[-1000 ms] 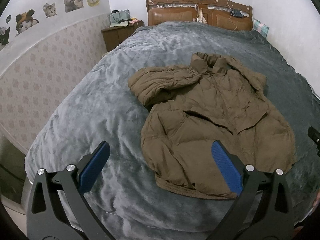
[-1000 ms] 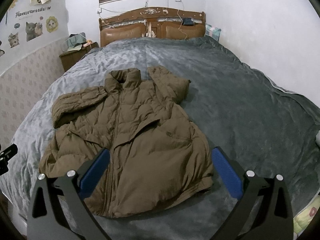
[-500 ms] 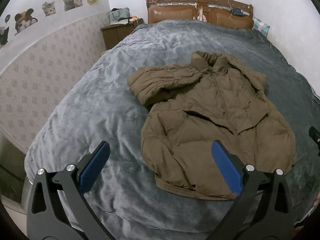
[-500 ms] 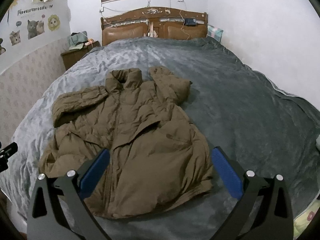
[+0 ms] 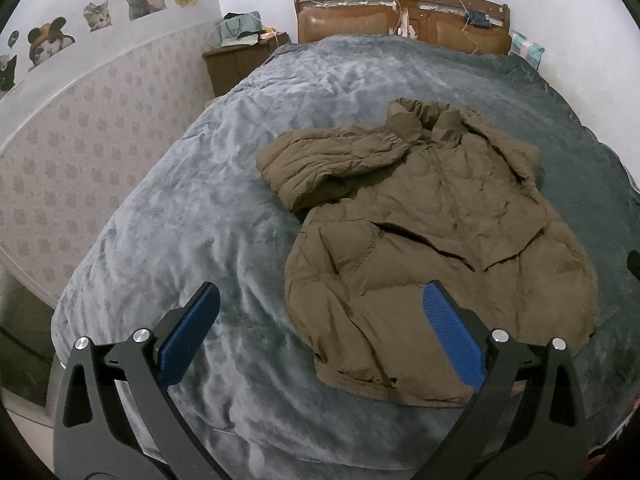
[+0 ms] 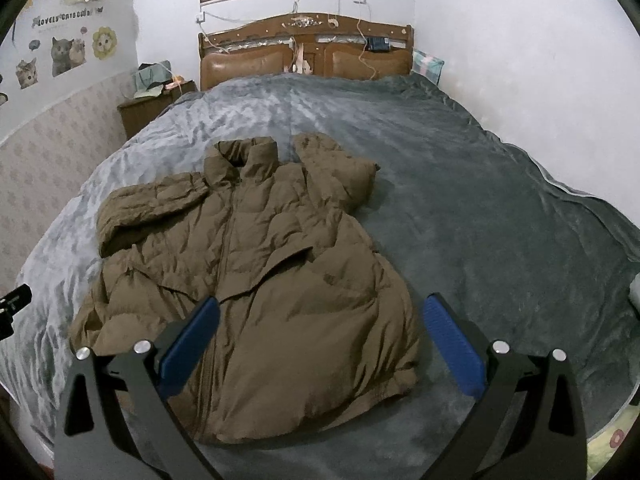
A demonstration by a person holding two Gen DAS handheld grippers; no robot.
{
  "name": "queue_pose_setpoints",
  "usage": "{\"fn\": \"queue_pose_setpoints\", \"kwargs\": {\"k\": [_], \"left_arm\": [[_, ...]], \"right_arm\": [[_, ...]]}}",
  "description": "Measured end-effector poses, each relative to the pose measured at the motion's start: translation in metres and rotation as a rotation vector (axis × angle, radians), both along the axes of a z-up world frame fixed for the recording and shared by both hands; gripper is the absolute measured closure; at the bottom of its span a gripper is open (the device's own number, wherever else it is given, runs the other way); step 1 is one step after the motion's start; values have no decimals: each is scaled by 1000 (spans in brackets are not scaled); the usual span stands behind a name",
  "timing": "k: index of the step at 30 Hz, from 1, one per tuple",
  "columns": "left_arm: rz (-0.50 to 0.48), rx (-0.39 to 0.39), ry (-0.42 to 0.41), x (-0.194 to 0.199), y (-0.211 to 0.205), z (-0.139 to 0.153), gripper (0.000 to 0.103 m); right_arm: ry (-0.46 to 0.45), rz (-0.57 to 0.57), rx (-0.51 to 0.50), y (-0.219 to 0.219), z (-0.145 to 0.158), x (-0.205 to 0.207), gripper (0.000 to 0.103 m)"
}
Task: Fold large clothes
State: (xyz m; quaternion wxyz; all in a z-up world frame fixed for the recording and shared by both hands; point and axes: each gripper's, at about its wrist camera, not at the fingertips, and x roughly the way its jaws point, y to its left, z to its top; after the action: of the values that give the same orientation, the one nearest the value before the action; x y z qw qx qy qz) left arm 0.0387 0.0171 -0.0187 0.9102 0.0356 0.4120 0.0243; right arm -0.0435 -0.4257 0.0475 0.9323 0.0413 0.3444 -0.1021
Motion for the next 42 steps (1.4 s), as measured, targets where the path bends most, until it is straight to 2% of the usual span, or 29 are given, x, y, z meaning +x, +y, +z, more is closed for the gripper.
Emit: {"fn": "queue_pose_setpoints", "kwargs": {"k": [14,18,21,25,29,35,38,42], "left_arm": [[-6,-8,16,11,5,-7,3],[-12,-8,12,13,9,-8,3],[-3,-2,2,16,18,-10,3],[7,-20,8,23,33,-18,3],[-12,-34,32,33,44,-36,3],[-52,-103,66,44,45,-75,3],[-48,-102,94,48,40,-98,3],[-43,-99,114,51,36,-116,3]], "right_arm": [[-10,22,-24,-3,1,10,1],[-31,30,0,-4,1,9,1],[-57,59,57,-14,-3,11,1],[-18,76,85,-27,-14,19,1],[-36,42,7,-36,-22,17,1],[4,10,64,-59,-46,22,1],[28,-25,55,-66,-59,23,1],[70,-18,44,-74,-77,24,1]]}}
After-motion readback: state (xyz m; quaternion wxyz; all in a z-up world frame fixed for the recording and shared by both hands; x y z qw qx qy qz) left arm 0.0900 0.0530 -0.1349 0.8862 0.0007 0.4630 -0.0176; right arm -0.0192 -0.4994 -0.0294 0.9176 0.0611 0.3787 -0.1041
